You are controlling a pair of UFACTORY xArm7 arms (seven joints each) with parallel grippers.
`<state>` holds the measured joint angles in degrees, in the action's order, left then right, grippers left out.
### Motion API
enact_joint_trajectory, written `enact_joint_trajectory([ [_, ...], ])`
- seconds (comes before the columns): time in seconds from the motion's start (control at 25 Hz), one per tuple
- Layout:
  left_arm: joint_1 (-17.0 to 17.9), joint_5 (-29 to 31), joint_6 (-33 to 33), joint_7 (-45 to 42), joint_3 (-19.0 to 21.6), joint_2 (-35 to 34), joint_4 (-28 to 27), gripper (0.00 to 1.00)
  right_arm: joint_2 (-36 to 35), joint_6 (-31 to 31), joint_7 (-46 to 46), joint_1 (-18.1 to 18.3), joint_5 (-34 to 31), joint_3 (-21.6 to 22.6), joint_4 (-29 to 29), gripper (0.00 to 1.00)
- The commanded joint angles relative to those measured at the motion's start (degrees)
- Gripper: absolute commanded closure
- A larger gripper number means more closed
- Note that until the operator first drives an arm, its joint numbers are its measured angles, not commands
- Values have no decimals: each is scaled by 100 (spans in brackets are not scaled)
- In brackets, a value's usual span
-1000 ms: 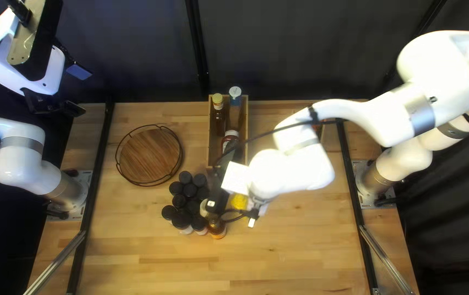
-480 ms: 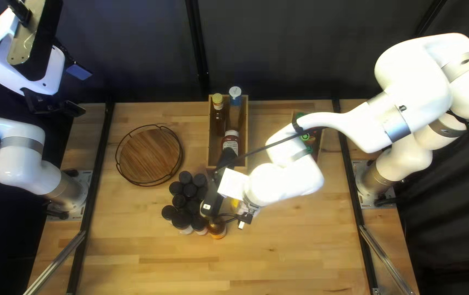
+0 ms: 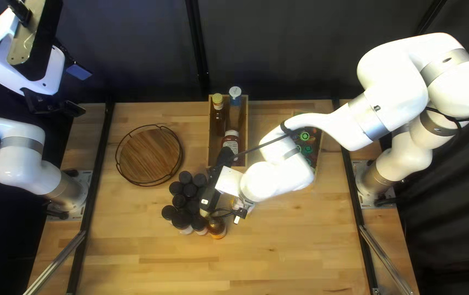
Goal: Separate condiments, baby food and spices and place it in 3 different racks/containers
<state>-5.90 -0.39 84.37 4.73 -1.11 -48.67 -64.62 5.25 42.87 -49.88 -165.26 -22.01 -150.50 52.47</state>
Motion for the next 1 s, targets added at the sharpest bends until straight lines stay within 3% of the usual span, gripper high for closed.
enact_joint_trajectory([
  [0.04, 0, 0, 0, 0, 0, 0, 0, 0, -26, 0, 73, 13, 70, 4, -3, 100],
  [0.32, 0, 0, 0, 0, 0, 0, 0, 0, -873, 514, 813, 6, 739, -40, 22, 100],
  [0.6, 0, 0, 0, 0, 0, 0, 0, 0, -1741, 775, 2178, 179, 1359, -711, -34, 100],
  [1.0, 0, 0, 0, 0, 0, 0, 0, 0, -1099, 546, 3101, 656, 1460, -1388, 689, 99],
])
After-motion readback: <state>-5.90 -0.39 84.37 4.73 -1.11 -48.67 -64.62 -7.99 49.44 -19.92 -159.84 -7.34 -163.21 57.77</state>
